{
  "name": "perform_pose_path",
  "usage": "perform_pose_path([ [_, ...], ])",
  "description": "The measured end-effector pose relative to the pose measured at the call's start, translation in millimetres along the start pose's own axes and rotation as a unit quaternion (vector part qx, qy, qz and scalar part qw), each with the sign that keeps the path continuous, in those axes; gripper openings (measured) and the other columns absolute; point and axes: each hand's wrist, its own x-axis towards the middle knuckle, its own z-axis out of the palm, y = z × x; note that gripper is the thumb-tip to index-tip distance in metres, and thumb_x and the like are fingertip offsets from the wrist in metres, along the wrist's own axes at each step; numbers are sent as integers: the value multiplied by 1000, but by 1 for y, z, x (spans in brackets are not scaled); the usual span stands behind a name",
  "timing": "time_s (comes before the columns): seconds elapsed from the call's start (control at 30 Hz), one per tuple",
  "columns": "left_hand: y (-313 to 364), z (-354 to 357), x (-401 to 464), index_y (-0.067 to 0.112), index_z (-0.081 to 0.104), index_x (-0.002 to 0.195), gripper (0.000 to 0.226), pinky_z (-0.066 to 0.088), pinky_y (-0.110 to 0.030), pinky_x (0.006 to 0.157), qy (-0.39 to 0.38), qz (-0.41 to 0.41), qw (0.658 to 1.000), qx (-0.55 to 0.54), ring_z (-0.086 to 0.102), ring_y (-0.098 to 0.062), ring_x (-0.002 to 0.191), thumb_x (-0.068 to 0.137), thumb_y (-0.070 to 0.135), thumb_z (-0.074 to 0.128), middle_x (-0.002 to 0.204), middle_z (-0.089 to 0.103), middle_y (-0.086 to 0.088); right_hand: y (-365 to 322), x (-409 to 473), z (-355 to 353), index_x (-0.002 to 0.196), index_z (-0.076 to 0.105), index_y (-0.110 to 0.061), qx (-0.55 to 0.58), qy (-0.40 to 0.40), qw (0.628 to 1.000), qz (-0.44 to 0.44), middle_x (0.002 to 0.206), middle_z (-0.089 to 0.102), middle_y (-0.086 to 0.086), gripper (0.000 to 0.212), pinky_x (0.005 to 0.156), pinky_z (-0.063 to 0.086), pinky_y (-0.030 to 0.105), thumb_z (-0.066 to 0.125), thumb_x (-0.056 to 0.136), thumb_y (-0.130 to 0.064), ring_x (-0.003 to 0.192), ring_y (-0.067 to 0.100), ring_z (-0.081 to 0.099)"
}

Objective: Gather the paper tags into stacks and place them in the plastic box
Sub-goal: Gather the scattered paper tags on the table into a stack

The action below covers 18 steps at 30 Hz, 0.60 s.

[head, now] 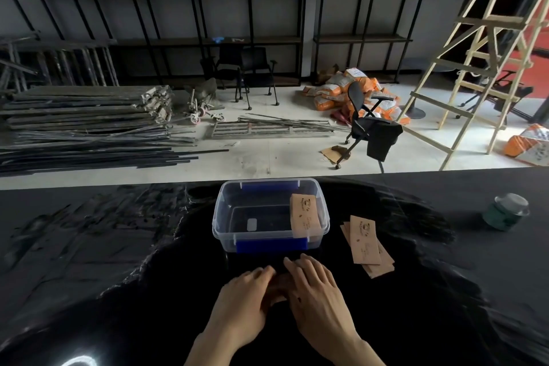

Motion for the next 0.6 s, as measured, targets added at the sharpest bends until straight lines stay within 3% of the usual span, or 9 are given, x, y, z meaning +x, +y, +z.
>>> perform_pose_path([
  [0.1,2,3,3,45,53,128,41,54,-31,102,35,-6,995,-88,66,-3,113,94,25,65,126,67,19,7,-7,-3,155,27,-29,148,109,977,105,144,44,-11,80,108,42,30,73,90,-35,132,9,43],
  [0.17,8,10,11,43,58,116,28,60,-29,93,45,-7,977,-208,70,3,102,93,29,68,110,71,22,14,-11,-14,146,40,-28,287,140,920,227,129,58,-11,73,90,57,30,81,85,-33,110,4,61],
  [0.27,33,22,27,34,60,120,27,61,-20,90,40,5,937,-347,69,4,107,96,25,69,120,72,16,28,-17,-26,113,65,-24,470,129,823,291,106,77,4,30,71,64,31,79,88,-16,87,15,76],
  [0.37,68,34,46,31,57,124,30,60,-17,79,32,-12,905,-423,68,3,101,96,24,68,122,70,11,47,-24,-37,108,71,-13,540,188,767,292,95,81,9,20,68,64,32,75,91,-5,84,23,78],
  [0.47,99,46,61,27,50,132,35,60,-20,76,22,-25,896,-442,69,0,100,100,25,63,128,68,6,67,-23,-47,110,71,-16,538,223,751,311,94,81,5,19,66,63,27,71,94,-4,85,21,79],
  [0.6,132,48,82,22,48,141,44,59,-25,88,18,-47,913,-405,67,-8,113,102,41,54,142,63,0,104,-9,-59,111,74,-25,476,228,775,347,91,80,3,19,64,62,30,71,96,-13,81,18,77],
])
